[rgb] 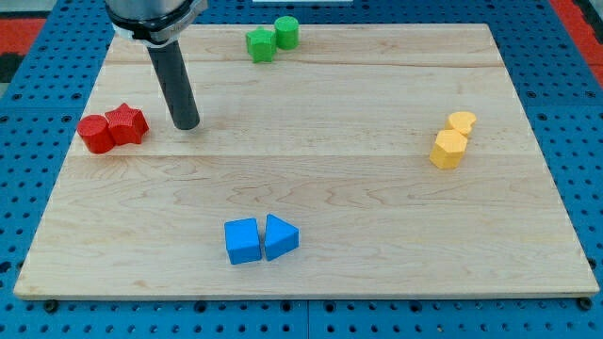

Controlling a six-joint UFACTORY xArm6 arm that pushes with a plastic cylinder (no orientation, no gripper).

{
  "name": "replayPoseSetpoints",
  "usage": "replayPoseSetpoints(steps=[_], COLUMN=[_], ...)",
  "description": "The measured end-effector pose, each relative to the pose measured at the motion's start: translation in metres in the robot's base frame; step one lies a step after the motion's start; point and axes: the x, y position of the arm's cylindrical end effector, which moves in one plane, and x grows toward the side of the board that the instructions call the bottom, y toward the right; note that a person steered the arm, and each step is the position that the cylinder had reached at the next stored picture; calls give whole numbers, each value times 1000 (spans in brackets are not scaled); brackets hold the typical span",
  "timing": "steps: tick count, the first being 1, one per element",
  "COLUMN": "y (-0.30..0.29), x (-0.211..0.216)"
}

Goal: Push the blue triangle to the top left corner of the board

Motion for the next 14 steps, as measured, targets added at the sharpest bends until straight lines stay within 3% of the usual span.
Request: replayPoseSetpoints(steps=[11, 12, 14], y=[79, 114, 150], x=[-6, 11, 129])
